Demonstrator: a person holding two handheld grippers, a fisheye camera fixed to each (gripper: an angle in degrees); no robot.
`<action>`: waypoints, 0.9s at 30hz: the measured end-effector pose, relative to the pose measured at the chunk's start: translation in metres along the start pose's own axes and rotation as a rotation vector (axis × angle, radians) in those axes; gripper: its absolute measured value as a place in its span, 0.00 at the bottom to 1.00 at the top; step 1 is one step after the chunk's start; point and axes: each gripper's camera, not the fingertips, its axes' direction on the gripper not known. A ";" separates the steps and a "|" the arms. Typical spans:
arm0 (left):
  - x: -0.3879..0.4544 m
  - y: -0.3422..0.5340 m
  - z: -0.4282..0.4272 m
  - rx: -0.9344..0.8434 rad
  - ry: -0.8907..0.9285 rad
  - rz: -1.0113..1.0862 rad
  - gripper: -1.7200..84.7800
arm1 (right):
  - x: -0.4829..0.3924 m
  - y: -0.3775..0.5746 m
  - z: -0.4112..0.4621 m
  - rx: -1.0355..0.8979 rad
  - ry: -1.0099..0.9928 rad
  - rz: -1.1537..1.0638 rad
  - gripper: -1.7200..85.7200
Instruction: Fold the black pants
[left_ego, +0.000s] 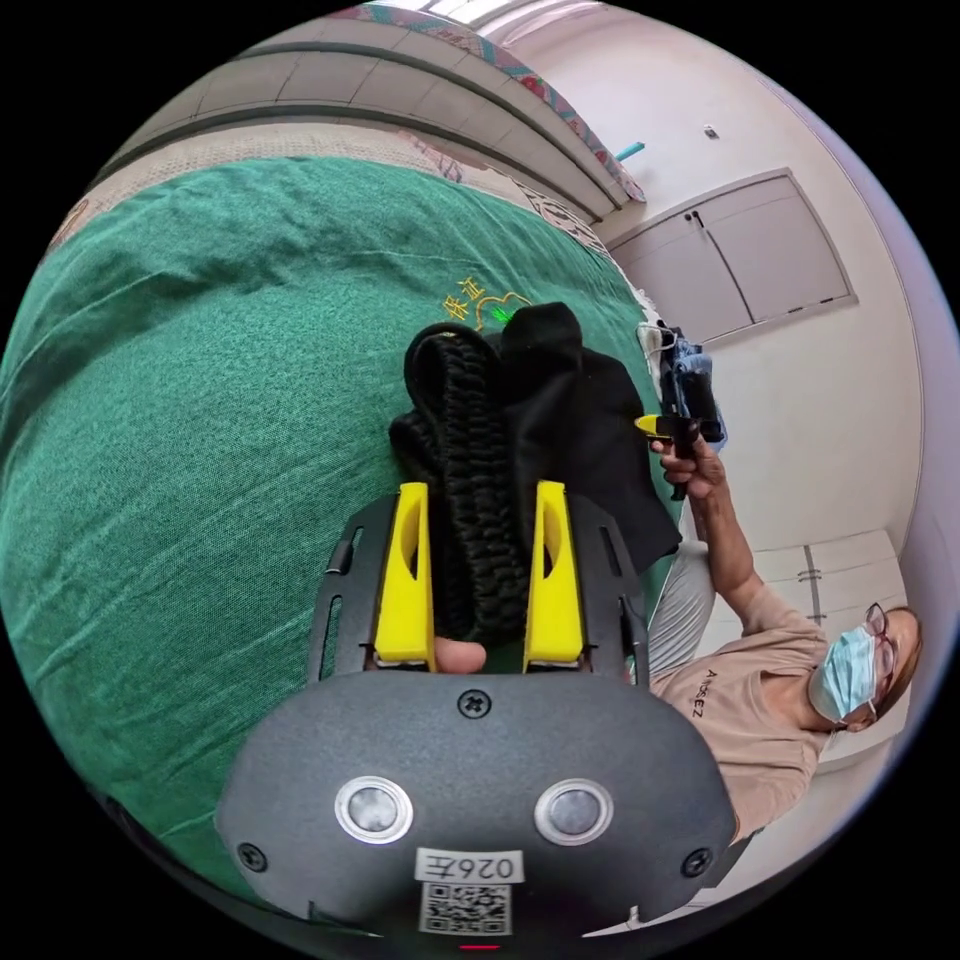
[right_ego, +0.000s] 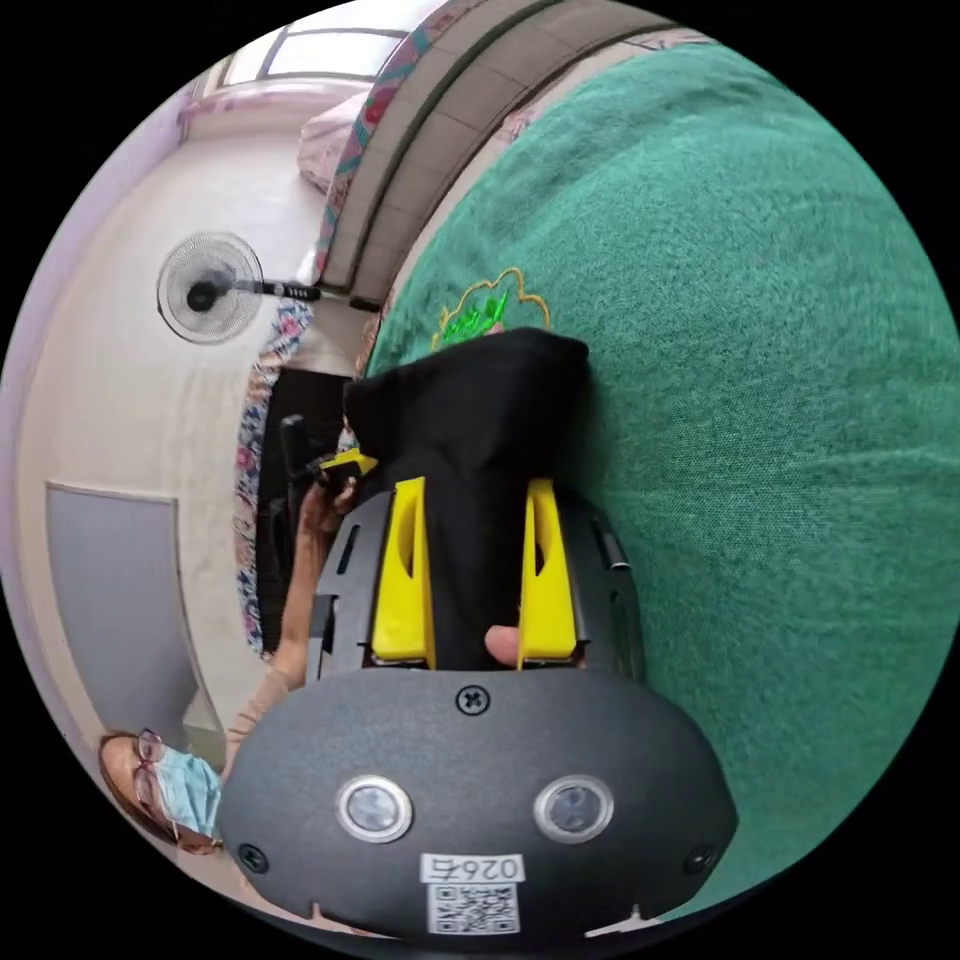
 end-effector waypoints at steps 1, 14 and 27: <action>0.001 -0.001 -0.007 0.003 -0.001 -0.003 0.18 | 0.002 0.002 0.001 0.014 -0.033 0.019 0.09; 0.085 0.058 -0.124 0.283 -0.152 -0.011 0.12 | -0.252 0.125 -0.003 0.213 0.691 -0.745 0.02; 0.383 0.057 -0.278 0.612 -0.362 0.260 0.12 | -0.395 0.347 -0.162 0.668 0.846 -0.893 0.02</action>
